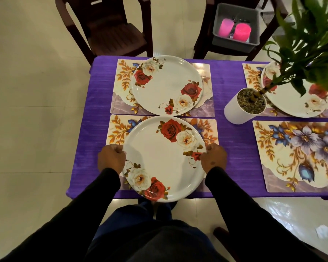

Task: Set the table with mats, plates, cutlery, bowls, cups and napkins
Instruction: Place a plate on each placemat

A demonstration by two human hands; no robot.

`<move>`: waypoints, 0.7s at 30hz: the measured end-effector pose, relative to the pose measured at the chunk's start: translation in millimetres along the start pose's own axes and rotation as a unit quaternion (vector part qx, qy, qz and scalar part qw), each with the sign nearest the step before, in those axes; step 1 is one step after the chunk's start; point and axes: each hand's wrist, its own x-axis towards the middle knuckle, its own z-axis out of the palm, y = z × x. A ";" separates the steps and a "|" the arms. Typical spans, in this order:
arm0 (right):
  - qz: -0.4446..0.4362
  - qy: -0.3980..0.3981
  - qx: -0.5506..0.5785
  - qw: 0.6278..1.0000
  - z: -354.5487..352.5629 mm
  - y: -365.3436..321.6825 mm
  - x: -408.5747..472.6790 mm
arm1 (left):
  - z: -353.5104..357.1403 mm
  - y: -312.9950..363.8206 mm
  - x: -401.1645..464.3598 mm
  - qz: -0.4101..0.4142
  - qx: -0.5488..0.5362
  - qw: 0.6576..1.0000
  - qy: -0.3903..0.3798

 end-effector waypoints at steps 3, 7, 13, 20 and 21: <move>-0.008 -0.003 0.005 1.000 -2.1 0.4 -0.2 | -0.2 -1.0 0.3 0.009 0.000 1.000 -0.002; -0.006 -0.009 0.013 1.000 -6.4 -3.1 -3.9 | -0.7 -0.4 -0.3 0.002 0.001 1.000 0.002; 0.000 -0.005 0.028 1.000 -8.0 -4.5 -7.2 | -2.6 1.5 -0.9 -0.003 -0.006 1.000 0.001; 0.013 0.008 0.042 0.999 -13.3 -3.5 -8.6 | -7.6 7.2 -0.5 0.015 -0.049 0.999 -0.014; 0.017 0.011 0.050 0.999 -14.3 -3.8 -9.3 | -7.8 6.8 0.2 0.013 -0.070 0.997 -0.019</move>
